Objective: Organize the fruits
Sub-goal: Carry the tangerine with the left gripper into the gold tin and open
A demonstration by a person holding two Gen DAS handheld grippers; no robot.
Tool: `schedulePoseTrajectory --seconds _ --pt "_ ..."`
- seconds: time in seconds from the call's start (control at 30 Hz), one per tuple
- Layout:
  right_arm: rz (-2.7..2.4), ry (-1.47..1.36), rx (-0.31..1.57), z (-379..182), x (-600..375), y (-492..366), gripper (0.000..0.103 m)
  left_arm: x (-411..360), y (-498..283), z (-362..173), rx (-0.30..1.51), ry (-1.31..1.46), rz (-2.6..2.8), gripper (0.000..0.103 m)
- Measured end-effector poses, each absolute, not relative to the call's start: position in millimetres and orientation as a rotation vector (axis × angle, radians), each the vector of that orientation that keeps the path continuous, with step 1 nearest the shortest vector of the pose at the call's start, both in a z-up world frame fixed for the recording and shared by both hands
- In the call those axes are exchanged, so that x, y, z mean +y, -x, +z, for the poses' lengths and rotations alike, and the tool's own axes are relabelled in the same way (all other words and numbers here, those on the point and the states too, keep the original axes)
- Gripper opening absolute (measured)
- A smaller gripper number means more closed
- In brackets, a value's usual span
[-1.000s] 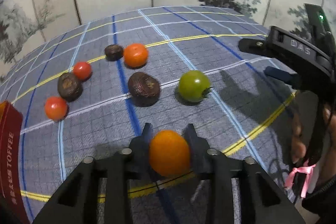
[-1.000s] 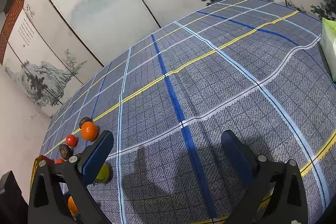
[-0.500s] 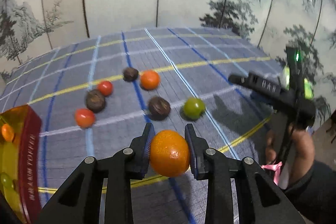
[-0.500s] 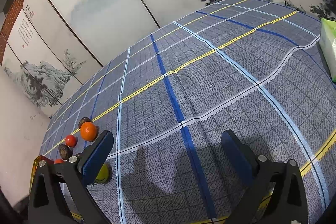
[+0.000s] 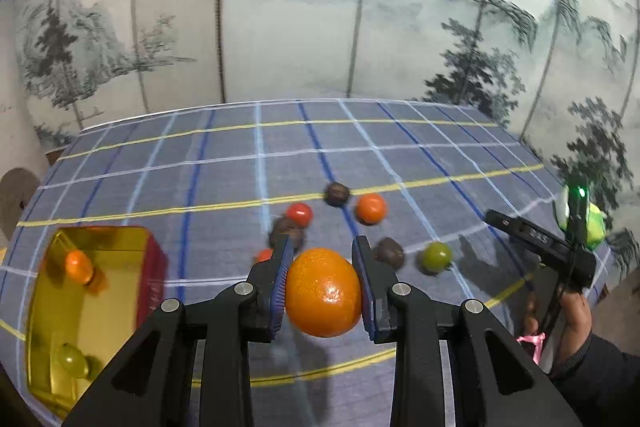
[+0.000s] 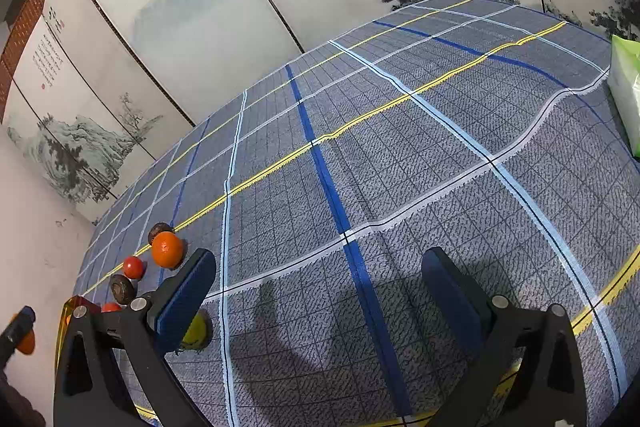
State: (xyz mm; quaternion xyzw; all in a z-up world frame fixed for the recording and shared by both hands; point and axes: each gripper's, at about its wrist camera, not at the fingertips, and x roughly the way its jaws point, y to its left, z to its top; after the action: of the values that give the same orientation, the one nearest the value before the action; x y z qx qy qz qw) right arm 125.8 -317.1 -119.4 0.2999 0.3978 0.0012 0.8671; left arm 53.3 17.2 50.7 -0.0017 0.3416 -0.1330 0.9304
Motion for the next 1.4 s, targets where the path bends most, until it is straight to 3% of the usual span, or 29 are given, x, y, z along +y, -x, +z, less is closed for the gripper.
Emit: schedulePoseTrajectory --seconds 0.53,1.4 --pt "0.0 -0.625 0.836 -119.5 -316.1 -126.6 0.103 129.4 -62.9 64.9 0.679 0.086 -0.077 0.032" --pt "-0.005 -0.618 0.84 -119.4 -315.9 -126.6 0.103 195.1 -58.4 13.1 0.775 0.118 0.07 0.032"
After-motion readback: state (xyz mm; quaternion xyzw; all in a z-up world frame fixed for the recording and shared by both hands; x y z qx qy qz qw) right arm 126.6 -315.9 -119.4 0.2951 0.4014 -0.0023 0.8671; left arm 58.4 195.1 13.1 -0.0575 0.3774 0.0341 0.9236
